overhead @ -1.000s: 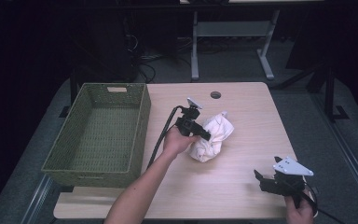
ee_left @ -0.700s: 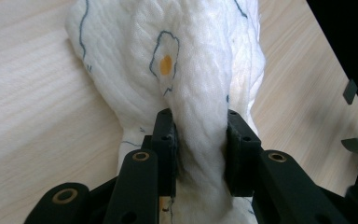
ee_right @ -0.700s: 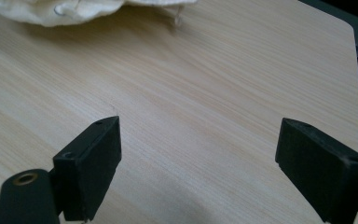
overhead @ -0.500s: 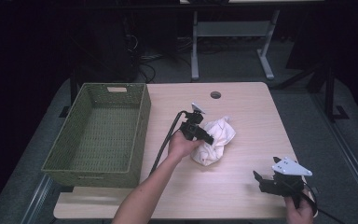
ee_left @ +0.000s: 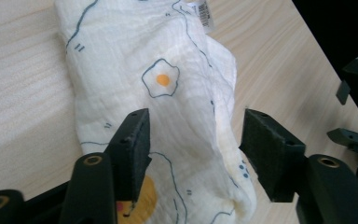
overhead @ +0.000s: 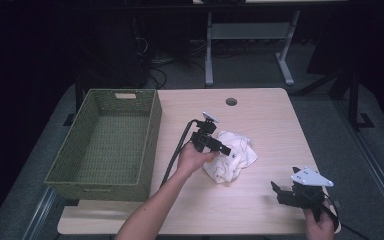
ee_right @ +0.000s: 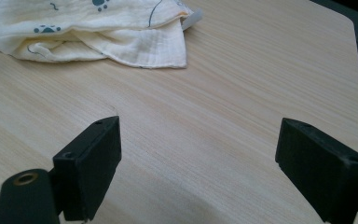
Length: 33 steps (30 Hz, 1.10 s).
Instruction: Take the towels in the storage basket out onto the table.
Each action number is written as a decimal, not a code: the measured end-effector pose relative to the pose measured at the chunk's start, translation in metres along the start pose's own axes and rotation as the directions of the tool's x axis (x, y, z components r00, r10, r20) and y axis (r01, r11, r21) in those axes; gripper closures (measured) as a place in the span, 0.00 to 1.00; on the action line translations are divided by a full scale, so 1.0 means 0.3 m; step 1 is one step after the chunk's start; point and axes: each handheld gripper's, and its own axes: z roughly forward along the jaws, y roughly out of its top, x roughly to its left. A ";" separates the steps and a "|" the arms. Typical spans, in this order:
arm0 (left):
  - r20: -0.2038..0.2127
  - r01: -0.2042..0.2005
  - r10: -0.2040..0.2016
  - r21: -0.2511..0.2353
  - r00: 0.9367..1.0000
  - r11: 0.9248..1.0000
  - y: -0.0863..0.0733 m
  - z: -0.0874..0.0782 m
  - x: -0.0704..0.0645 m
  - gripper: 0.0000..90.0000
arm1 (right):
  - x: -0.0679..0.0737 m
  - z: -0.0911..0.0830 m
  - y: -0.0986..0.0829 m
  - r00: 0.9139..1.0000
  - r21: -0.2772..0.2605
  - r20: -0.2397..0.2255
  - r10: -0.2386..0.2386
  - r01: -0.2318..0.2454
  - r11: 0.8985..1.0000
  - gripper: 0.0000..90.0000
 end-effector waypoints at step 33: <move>-0.003 -0.099 0.099 -0.085 0.995 0.991 -0.104 -0.076 -0.035 0.25 | 0.021 0.013 0.001 1.000 0.013 0.015 0.000 0.000 1.000 0.15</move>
